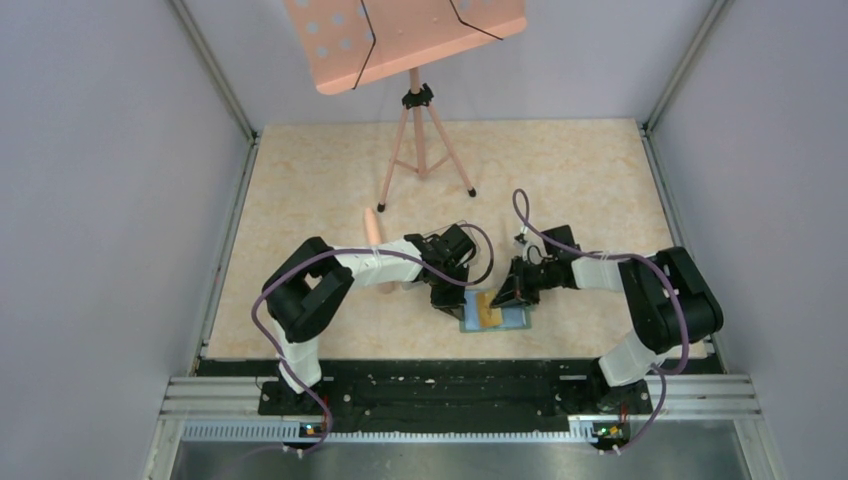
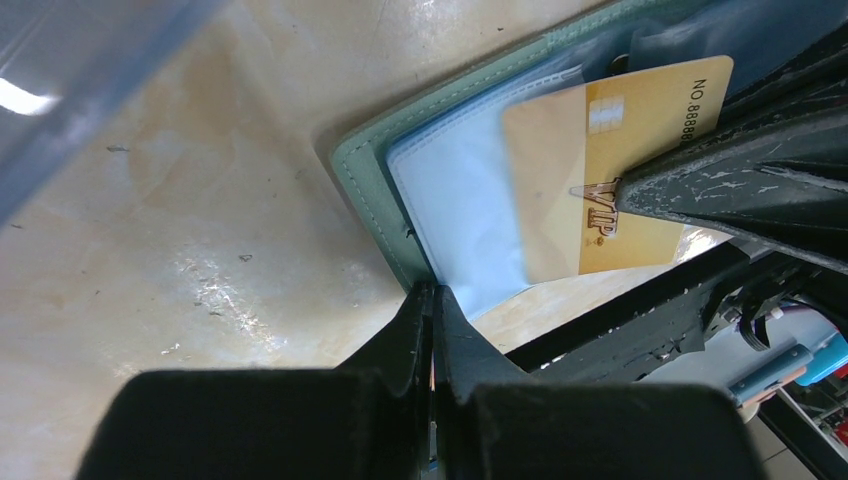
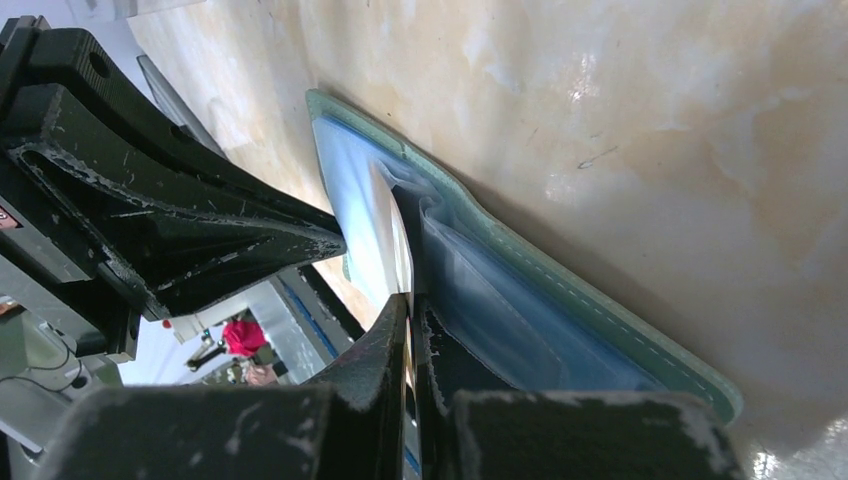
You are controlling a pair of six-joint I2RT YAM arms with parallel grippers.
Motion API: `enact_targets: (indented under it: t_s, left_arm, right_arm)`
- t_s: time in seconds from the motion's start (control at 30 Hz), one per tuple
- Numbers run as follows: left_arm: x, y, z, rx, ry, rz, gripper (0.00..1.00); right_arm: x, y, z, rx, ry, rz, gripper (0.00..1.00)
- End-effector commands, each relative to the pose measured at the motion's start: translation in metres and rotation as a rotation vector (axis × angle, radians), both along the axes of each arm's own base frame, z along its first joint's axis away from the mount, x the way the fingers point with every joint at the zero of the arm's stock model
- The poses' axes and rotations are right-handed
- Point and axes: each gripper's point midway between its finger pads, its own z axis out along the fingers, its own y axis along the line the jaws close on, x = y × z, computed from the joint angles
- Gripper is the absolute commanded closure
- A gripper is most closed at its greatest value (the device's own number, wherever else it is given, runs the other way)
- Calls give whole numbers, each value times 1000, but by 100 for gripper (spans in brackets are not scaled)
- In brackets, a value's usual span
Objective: Put the credit cards into the card holder
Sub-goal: Insert the credit card into the card holder.
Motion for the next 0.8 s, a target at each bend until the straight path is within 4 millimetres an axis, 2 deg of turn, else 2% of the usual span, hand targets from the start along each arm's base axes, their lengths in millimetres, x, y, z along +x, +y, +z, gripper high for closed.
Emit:
enact_targets:
  t_s: [0.0, 0.23, 0.43, 0.53, 0.63, 0.77]
  left_arm:
    - [-6, -1, -14, 26, 23, -21, 100]
    - [-5, -1, -11, 25, 14, -20, 100]
    - [-6, -2, -13, 23, 22, -26, 100]
    - [-6, -2, -13, 22, 26, -28, 100]
    - [-6, -2, -12, 22, 22, -27, 100]
    - [-5, -3, -11, 19, 19, -29, 100]
  right_arm:
    - [-1, -2, -11, -78, 20, -2, 95]
    - [5, -19, 3, -284, 10, -29, 58]
    - [8, -30, 9, -385, 33, -27, 41]
    - [9, -32, 8, -422, 26, -12, 37]
    - [7, -27, 7, -404, 34, 3, 37]
    - [1, -11, 4, -341, 63, 39, 47]
